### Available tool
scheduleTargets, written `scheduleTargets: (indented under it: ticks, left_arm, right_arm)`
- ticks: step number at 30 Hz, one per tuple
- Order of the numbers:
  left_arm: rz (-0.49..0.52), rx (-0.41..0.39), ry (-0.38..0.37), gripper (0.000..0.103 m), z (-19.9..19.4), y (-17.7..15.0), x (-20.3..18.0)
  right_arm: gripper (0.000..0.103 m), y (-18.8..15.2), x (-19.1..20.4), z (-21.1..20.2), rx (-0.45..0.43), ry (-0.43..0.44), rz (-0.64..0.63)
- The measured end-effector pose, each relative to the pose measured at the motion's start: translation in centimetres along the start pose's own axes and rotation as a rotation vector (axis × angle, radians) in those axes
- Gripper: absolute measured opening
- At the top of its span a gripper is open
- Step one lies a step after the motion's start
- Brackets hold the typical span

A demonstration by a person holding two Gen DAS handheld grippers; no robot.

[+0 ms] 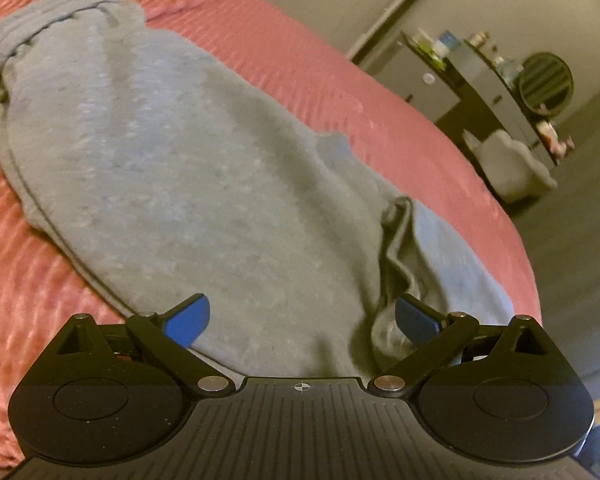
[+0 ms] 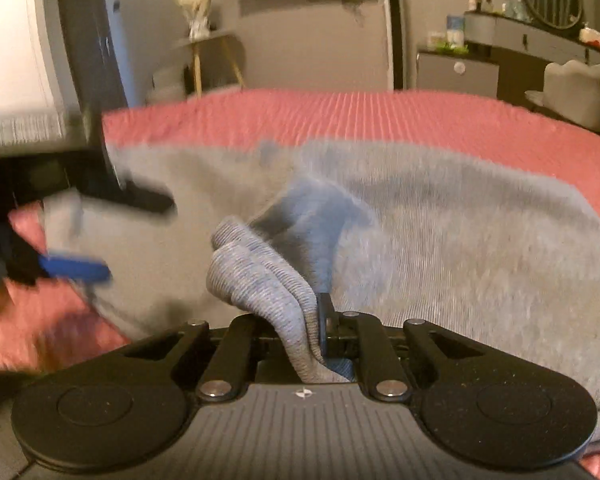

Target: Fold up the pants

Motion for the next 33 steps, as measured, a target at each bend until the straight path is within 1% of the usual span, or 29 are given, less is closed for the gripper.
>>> scheduleTargets:
  ticks: [1,2,3,4,5,6,7,8,9,10,12,14,16,17,18,19,20,21,22,23,24,25,26,29,31,32,33]
  left_arm:
    - [-0.001,-0.005,0.004,0.102,-0.1,0.2,0.1]
    - [0.006,-0.010,0.008,0.102,-0.3,0.2,0.1]
    - [0.018,-0.015,0.012,0.102,-0.3,0.2,0.0]
    - [0.026,-0.016,0.013,0.102,-0.5,0.3,-0.1]
    - [0.036,-0.015,0.009,0.102,-0.6,0.2,-0.4]
    - [0.046,-0.014,0.001,0.102,-0.6,0.2,-0.6]
    - [0.051,-0.011,-0.004,0.102,-0.6,0.2,-0.9]
    - [0.056,-0.007,-0.011,0.102,-0.5,0.2,-1.2]
    - [0.060,0.000,-0.021,0.102,-0.2,0.2,-1.5]
    - [0.064,0.014,-0.033,0.102,0.1,0.2,-1.9]
    - [0.074,0.055,-0.072,0.102,0.7,0.1,-3.0]
    - [0.101,0.101,-0.121,0.102,1.7,-0.1,-4.7]
    - [0.154,0.140,-0.162,0.102,3.3,-0.5,-6.5]
    - [0.176,0.158,-0.155,0.102,4.3,-0.7,-6.9]
    - [0.192,0.175,-0.122,0.098,5.5,-0.8,-7.3]
    - [0.206,0.183,-0.090,0.092,6.4,-0.8,-7.6]
    - [0.221,0.192,-0.082,0.079,7.2,-0.7,-8.2]
    - [0.233,0.208,-0.099,0.075,7.9,-0.7,-8.8]
    - [0.235,0.213,-0.111,0.075,8.3,-0.7,-9.1]
    - [0.235,0.213,-0.094,0.069,8.7,-0.8,-9.3]
    - [0.243,0.218,-0.055,0.052,9.1,-0.9,-9.1]
    - [0.258,0.231,-0.006,0.045,9.3,-1.2,-8.8]
    - [0.263,0.238,0.006,0.044,9.3,-1.3,-8.5]
    - [0.171,0.265,-0.056,0.034,7.8,-1.0,-7.7]
    - [0.126,0.266,-0.096,0.027,6.7,-0.5,-7.4]
    - [0.115,0.264,-0.118,0.017,6.0,-0.2,-7.4]
    - [0.112,0.266,-0.146,0.014,5.5,-0.3,-7.6]
  right_arm:
    - [0.015,-0.3,-0.1,-0.1,-0.003,0.004,-0.008]
    - [0.019,-0.4,-0.1,-0.3,-0.011,0.020,-0.006]
    - [0.028,-0.5,-0.1,-0.7,-0.013,0.043,0.007]
    - [0.035,-0.6,-0.4,-1.3,-0.009,0.092,0.031]
    - [0.044,-0.8,-0.5,-2.2,-0.014,0.141,0.059]
    - [0.047,-0.8,-0.9,-3.2,-0.032,0.186,0.095]
    - [0.050,-0.8,-1.7,-4.1,-0.056,0.228,0.149]
    - [0.057,-0.8,-3.2,-5.3,-0.089,0.275,0.232]
    - [0.061,-0.6,-4.4,-6.1,-0.118,0.292,0.297]
    - [0.068,-0.6,-6.2,-7.0,-0.155,0.295,0.382]
    - [0.078,-0.6,-9.9,-8.2,-0.221,0.304,0.537]
    - [0.079,-0.9,-13.1,-9.0,-0.293,0.326,0.672]
    - [0.079,-1.4,-14.8,-9.0,-0.329,0.368,0.756]
    - [0.079,-1.6,-15.2,-8.8,-0.337,0.390,0.780]
    - [0.079,-1.7,-15.3,-8.5,-0.337,0.399,0.784]
    - [0.079,-1.7,-15.3,-8.1,-0.327,0.392,0.768]
    - [0.079,-1.7,-15.1,-7.8,-0.318,0.385,0.743]
    - [0.079,-1.6,-15.0,-7.6,-0.312,0.380,0.718]
    - [0.079,-1.5,-14.8,-7.5,-0.306,0.375,0.694]
    - [0.079,-1.4,-14.7,-7.4,-0.304,0.374,0.679]
    - [0.079,-1.3,-14.8,-7.4,-0.303,0.377,0.675]
    - [0.079,-1.3,-15.0,-7.4,-0.306,0.389,0.681]
    - [0.079,-1.4,-15.1,-7.6,-0.310,0.401,0.690]
    - [0.079,-1.6,-15.7,-8.0,-0.324,0.446,0.736]
    - [0.079,-1.4,-15.9,-8.2,-0.333,0.467,0.760]
    - [0.079,-1.4,-16.0,-8.2,-0.339,0.471,0.769]
    - [0.079,-1.4,-16.1,-8.1,-0.340,0.475,0.776]
Point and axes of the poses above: each gripper's, at about its wrist camera, not at the fingertips, and z roughly the way its jaws point, x to its left, y to its top, the point moved 9 cm from there along z, roughly the way its jaws point, and after that the axes turned 6 degrees about x, right-handed, at the moved point
